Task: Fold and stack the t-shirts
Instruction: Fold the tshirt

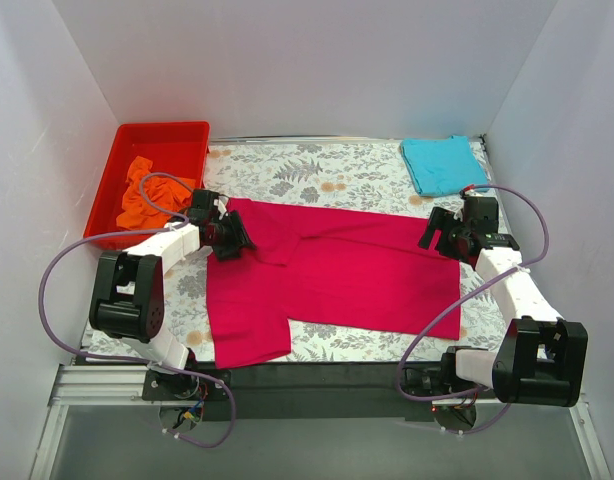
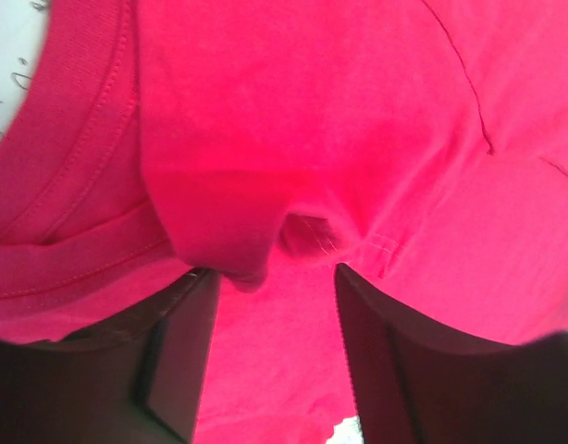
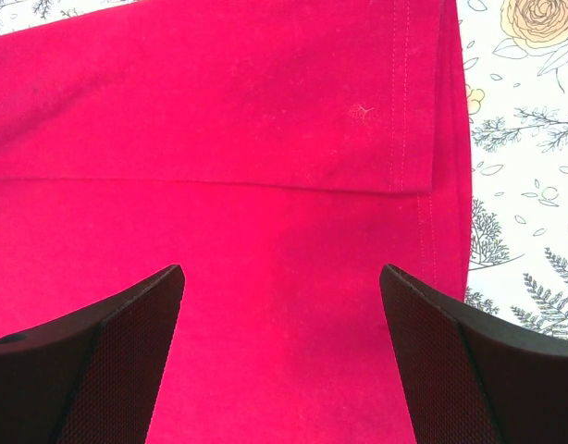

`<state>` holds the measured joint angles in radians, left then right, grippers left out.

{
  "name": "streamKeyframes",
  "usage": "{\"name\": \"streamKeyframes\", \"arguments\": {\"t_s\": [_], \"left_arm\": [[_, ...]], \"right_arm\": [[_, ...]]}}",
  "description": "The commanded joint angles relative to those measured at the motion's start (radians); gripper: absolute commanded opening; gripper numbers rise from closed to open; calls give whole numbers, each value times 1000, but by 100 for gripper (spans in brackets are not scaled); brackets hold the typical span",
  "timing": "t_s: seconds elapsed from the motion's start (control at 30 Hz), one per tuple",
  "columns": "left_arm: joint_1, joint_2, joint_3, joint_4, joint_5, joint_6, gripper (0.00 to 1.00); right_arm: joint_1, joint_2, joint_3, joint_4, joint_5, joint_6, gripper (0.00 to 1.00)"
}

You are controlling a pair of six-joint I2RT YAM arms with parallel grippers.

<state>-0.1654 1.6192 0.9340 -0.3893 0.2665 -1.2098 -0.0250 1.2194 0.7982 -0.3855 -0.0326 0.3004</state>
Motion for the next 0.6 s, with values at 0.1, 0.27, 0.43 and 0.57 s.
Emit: {"name": "streamKeyframes", "arguments": {"t_s": [0.1,0.27,0.43,0.57], "left_arm": [[3,-39,-1,6,-65,-10,38],[3,-56,-9,6,-98,7,23],[3,-47,12,-22,-110,21,0],[3,-64,60,-140,-142,41,0]], "right_arm": [[-1,6,10,30,-21,-23,78],[-1,6,9,30,-27,-24,78],[-1,2,7,30,-35,-30,77],[0,-8,9,28,-26,-40,78]]}}
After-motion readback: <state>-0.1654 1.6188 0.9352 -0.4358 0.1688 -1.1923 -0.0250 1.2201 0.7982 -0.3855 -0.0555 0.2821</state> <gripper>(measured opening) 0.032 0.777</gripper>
